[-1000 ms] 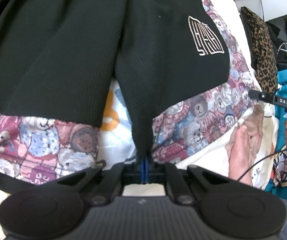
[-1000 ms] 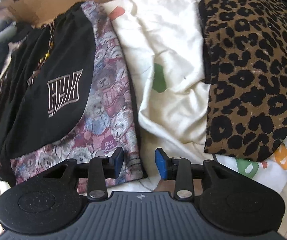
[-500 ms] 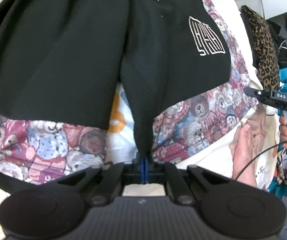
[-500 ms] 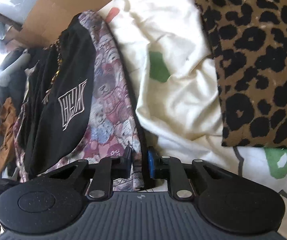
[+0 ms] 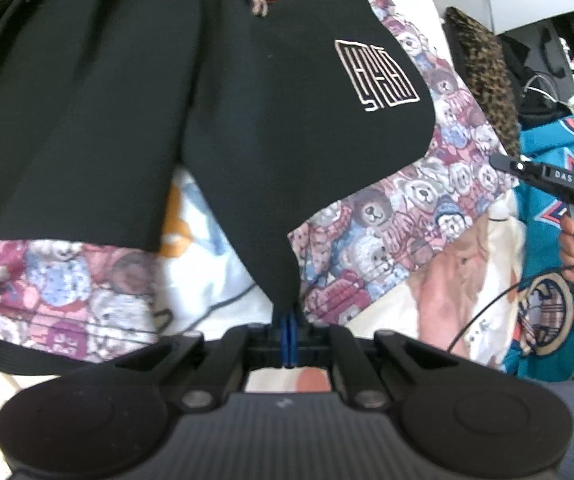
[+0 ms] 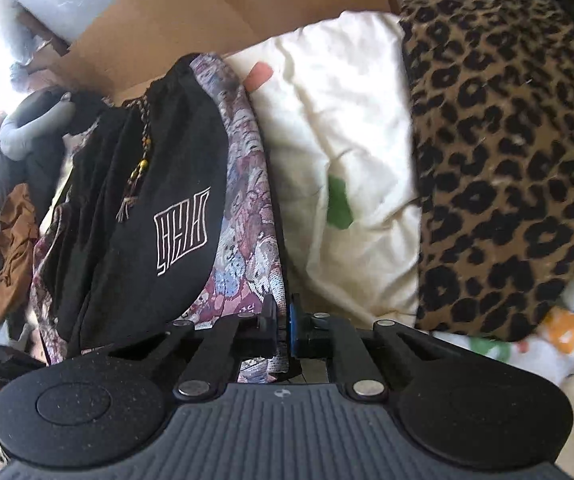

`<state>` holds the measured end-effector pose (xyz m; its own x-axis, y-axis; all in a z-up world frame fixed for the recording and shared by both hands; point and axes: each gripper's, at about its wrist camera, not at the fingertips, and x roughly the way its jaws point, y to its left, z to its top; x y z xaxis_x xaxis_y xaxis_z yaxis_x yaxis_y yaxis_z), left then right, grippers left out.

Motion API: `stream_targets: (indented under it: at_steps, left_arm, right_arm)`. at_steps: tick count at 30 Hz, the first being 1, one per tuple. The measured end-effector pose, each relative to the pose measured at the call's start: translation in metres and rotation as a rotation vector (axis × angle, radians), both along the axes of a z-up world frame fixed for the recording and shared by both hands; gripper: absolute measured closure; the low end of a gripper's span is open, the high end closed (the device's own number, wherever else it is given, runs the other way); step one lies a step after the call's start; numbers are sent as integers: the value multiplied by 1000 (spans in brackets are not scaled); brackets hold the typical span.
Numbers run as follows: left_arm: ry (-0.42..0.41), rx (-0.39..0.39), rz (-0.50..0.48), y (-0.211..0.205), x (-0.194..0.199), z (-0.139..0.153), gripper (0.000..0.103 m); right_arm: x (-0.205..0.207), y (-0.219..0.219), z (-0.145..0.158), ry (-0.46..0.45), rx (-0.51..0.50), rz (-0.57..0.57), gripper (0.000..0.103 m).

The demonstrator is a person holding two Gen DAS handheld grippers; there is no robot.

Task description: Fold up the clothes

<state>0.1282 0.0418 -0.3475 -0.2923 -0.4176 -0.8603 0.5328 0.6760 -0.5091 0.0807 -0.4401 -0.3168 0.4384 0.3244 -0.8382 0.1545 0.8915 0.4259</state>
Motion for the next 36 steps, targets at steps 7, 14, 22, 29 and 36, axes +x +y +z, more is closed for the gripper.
stream_targets:
  at_steps: [7, 14, 22, 29, 36]
  left_arm:
    - [39, -52, -5, -4, -1, 2, 101]
    - [44, -77, -17, 0, -1, -2, 101]
    - [45, -43, -37, -17, -12, -22, 101]
    - [56, 4, -24, -33, -22, -39, 101]
    - [72, 46, -2, -39, -26, -52, 101]
  right_arm:
    - [0, -13, 22, 4, -47, -45, 100]
    - [2, -16, 33, -6, -98, -43, 100]
    - [5, -13, 6, 45, -156, -47, 100]
    - [6, -16, -29, 96, -165, -62, 100]
    - [9, -12, -54, 138, -219, -70, 99]
